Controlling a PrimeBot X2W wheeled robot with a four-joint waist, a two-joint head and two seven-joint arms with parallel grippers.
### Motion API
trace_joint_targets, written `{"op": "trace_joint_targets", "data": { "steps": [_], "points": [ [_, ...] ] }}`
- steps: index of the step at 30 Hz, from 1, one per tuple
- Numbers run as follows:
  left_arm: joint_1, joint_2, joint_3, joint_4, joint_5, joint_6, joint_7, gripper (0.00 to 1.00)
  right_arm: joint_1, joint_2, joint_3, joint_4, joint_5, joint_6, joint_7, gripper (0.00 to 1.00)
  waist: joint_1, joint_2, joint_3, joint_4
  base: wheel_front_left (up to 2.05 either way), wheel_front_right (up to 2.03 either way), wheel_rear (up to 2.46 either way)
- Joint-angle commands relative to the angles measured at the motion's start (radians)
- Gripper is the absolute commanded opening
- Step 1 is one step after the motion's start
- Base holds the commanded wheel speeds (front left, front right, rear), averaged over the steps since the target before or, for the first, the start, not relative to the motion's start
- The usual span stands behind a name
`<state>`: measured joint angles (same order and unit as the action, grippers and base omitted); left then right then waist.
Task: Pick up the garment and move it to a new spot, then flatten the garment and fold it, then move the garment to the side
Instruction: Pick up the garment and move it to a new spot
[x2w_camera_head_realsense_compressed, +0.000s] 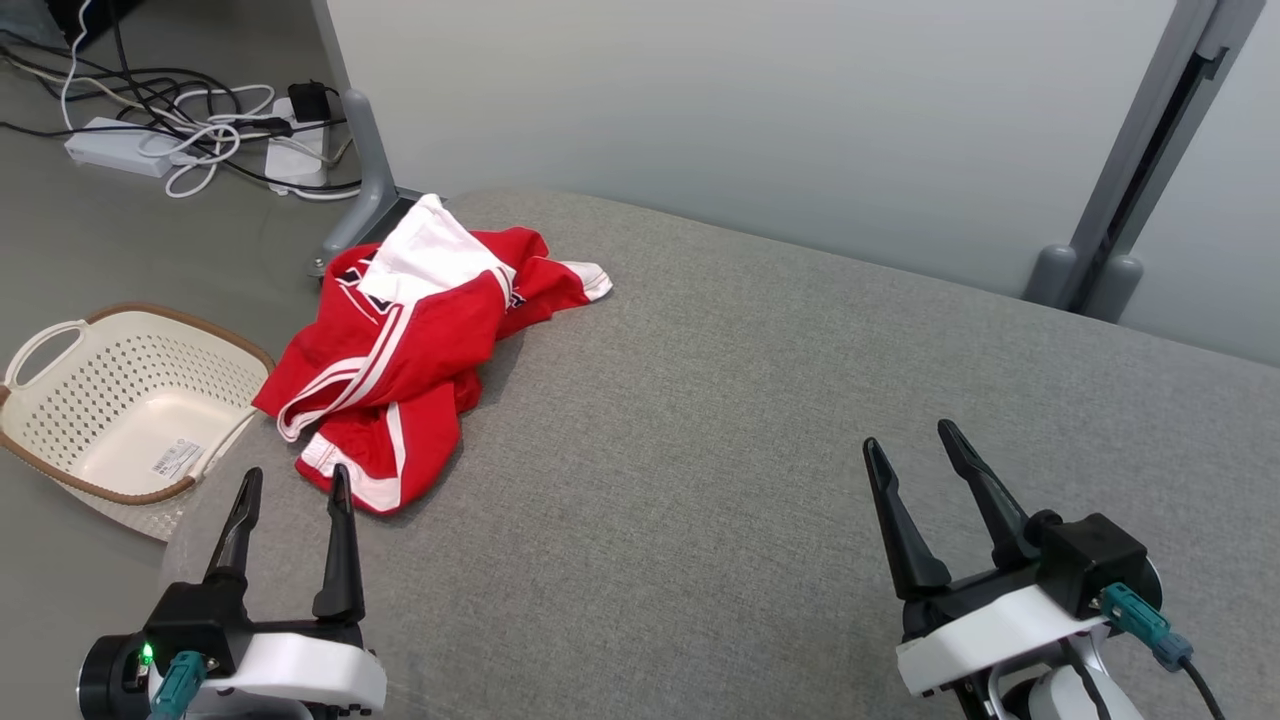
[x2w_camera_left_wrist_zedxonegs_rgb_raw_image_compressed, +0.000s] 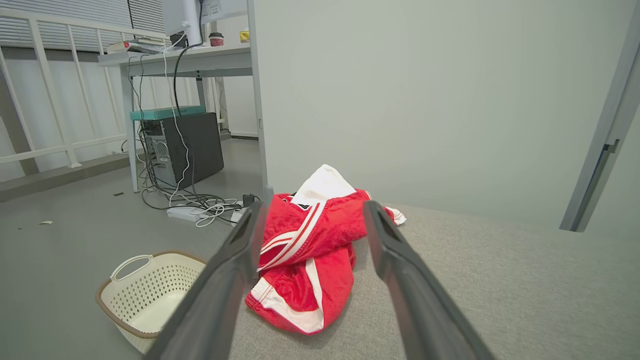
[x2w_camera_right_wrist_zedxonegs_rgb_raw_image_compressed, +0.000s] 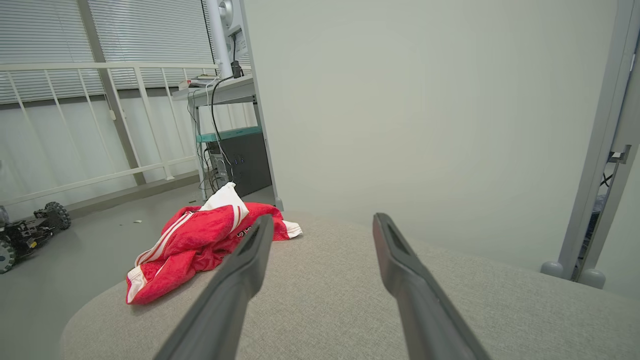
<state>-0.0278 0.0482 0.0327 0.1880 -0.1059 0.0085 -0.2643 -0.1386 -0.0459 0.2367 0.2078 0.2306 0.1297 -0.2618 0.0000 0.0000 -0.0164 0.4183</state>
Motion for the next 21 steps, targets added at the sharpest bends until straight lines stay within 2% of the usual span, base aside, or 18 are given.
{"op": "trace_joint_targets", "data": {
  "steps": [1,11,15,21],
  "points": [
    [0.001,0.004,0.006,0.001,0.004,-0.005,0.0,1.0,0.002,-0.008,0.001,0.002,0.005,0.002,-0.005,1.0,0.0,0.0,-0.003,0.006,0.0,0.0,0.0],
    [-0.001,0.004,0.016,0.021,-0.017,-0.011,0.0,1.0,-0.001,-0.008,0.016,0.008,0.011,0.002,-0.005,1.0,0.0,0.0,-0.006,0.006,0.0,0.0,0.0],
    [-0.047,0.02,0.021,0.039,-0.041,-0.043,0.003,1.0,-0.008,-0.008,0.02,0.005,0.004,0.002,-0.005,1.0,0.0,0.0,0.005,-0.001,0.0,0.0,0.0],
    [-0.156,0.075,0.033,0.068,-0.093,-0.085,0.113,1.0,-0.025,-0.008,0.027,-0.004,-0.009,0.002,-0.005,1.0,0.0,0.0,0.043,-0.023,0.0,0.0,0.0]
  ]
}}
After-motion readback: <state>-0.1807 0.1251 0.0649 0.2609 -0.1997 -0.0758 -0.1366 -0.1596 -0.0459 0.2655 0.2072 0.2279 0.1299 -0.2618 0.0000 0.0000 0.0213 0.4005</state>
